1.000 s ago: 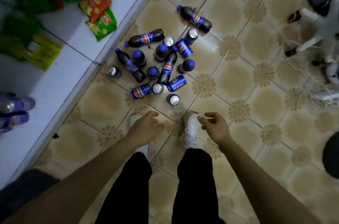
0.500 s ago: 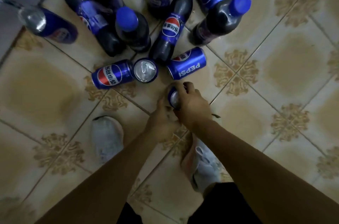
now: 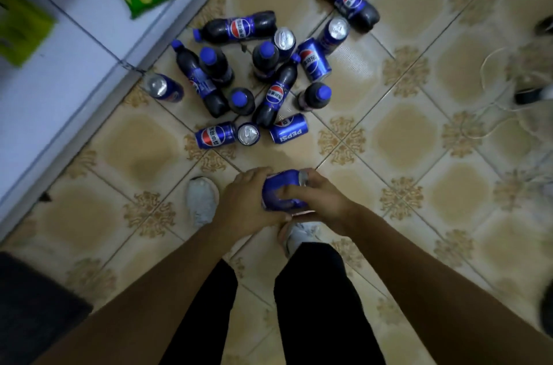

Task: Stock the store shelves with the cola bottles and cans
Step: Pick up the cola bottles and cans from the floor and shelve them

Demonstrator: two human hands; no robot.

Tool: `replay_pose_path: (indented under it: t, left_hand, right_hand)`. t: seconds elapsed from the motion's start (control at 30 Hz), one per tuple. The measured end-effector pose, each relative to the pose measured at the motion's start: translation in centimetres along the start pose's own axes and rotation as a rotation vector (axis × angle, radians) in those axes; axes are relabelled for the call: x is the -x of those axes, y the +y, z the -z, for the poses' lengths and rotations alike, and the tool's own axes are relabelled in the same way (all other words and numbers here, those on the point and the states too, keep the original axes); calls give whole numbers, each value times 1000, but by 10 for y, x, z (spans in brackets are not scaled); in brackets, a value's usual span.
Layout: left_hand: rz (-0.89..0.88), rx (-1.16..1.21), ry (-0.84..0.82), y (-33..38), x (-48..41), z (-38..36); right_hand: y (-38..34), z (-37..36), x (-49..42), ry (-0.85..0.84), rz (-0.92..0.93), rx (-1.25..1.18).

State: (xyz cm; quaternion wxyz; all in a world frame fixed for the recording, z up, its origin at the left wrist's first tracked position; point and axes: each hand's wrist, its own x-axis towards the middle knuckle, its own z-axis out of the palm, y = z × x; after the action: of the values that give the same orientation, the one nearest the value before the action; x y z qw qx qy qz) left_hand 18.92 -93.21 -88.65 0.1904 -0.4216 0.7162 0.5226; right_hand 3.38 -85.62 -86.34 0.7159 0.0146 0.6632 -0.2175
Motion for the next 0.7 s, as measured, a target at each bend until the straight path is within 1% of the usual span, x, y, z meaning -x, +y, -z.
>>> replay_pose_path:
  t: [0.13, 0.2, 0.27, 0.3, 0.37, 0.43, 0.5, 0.6, 0.63, 0.7]
  left_hand:
    - [-38, -76, -8, 61, 66, 52]
    - [4, -87, 0, 89, 100, 82]
    - [75, 12, -2, 116, 139, 110]
    - [99, 105, -4, 131, 160, 124]
    - [100, 366, 20, 161, 210, 148]
    - [53, 688, 59, 193, 262, 166]
    - [-16, 1029, 100, 219, 311, 176]
    - [-232, 1499, 128, 244, 367, 184]
    - [-328, 1598, 94, 250, 382, 186]
    - [-534, 1745, -36, 260, 407, 195]
  right_hand:
    - [-36, -11, 95, -9, 78, 84]
    - [-53, -13, 138, -34, 120, 117]
    - [-69, -11, 179, -30, 185, 97]
    - [-78, -11, 199, -10, 215, 71]
    - [-94, -14, 238, -4, 265, 14]
    - [-108, -24, 275, -82, 309, -49]
    - [-124, -46, 315, -239, 364, -108]
    - [-149, -89, 372, -524, 438, -168]
    - [-158, -105, 391, -626, 454, -139]
    - [-177, -134, 431, -817, 485, 44]
